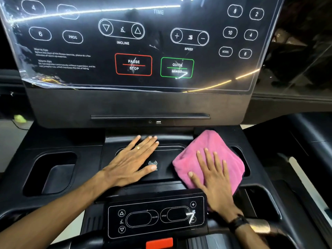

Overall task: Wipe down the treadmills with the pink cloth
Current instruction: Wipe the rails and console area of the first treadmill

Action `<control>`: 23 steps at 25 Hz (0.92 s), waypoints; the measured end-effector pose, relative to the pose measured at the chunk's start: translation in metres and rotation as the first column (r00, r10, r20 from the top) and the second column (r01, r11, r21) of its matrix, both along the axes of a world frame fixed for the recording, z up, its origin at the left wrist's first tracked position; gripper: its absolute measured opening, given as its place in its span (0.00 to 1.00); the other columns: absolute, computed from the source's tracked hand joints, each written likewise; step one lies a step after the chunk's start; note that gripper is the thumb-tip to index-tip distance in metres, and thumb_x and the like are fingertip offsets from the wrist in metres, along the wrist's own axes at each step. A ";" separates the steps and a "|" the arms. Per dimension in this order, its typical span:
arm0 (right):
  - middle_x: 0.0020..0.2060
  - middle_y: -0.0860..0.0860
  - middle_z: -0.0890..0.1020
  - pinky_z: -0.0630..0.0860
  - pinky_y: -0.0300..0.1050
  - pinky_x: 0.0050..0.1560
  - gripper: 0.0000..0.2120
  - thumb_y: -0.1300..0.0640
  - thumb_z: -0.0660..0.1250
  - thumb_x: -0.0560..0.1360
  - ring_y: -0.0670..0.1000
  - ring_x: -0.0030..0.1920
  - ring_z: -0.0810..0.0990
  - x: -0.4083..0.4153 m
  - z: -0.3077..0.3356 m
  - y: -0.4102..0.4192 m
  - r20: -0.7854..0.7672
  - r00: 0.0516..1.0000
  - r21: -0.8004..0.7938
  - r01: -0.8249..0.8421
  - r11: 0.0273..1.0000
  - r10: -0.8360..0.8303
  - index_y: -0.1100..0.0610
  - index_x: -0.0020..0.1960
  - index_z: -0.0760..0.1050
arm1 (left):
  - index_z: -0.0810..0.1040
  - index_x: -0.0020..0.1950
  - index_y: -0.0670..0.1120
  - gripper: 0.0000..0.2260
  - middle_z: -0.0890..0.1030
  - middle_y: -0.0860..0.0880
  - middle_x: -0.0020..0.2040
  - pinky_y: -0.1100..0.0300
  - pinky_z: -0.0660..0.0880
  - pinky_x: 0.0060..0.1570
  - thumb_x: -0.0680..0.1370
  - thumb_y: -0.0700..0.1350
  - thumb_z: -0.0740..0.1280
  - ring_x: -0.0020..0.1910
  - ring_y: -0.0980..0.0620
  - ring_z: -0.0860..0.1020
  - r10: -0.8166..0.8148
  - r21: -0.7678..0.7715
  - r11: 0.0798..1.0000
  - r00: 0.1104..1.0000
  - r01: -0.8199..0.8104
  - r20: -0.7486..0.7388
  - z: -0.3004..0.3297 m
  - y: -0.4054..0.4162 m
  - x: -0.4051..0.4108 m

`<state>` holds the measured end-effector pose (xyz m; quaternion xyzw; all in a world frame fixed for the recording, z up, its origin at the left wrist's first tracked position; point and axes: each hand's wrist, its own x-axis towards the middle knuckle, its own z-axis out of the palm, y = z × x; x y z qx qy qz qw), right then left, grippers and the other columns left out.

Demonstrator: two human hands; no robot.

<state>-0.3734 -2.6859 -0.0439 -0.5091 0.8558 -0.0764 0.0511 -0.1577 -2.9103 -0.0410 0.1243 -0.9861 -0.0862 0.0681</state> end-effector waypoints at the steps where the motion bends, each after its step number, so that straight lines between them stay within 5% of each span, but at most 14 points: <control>1: 0.81 0.45 0.40 0.36 0.57 0.79 0.39 0.26 0.34 0.75 0.52 0.80 0.35 -0.003 -0.001 0.001 -0.003 1.000 0.009 0.006 1.000 -0.006 0.42 0.81 0.42 | 0.45 0.82 0.46 0.33 0.45 0.49 0.82 0.48 0.42 0.78 0.83 0.64 0.46 0.80 0.56 0.41 -0.025 -0.020 0.999 1.000 0.026 0.009 -0.001 0.000 -0.009; 9: 0.81 0.55 0.44 0.38 0.65 0.78 0.42 0.28 0.39 0.75 0.60 0.81 0.41 -0.049 0.011 -0.083 0.042 0.984 0.046 0.171 0.984 -0.172 0.51 0.82 0.45 | 0.46 0.82 0.46 0.32 0.45 0.48 0.82 0.46 0.42 0.78 0.83 0.64 0.44 0.80 0.54 0.41 -0.092 -0.068 0.993 0.995 0.094 0.027 -0.010 0.003 -0.038; 17: 0.80 0.50 0.35 0.30 0.55 0.77 0.33 0.33 0.38 0.81 0.52 0.79 0.31 0.009 0.002 0.000 0.034 0.999 -0.025 -0.015 1.000 0.016 0.45 0.81 0.38 | 0.49 0.81 0.44 0.34 0.49 0.46 0.82 0.46 0.42 0.78 0.83 0.64 0.49 0.81 0.53 0.46 -0.239 -0.094 0.966 0.971 0.239 0.013 -0.004 0.005 -0.063; 23: 0.81 0.50 0.42 0.32 0.53 0.78 0.37 0.31 0.29 0.76 0.51 0.81 0.38 -0.036 0.003 0.046 0.036 0.992 0.103 0.119 0.988 -0.123 0.45 0.82 0.39 | 0.50 0.81 0.43 0.35 0.48 0.47 0.82 0.46 0.43 0.78 0.82 0.66 0.45 0.81 0.54 0.45 -0.374 -0.105 0.921 0.927 0.374 0.016 0.007 0.023 -0.118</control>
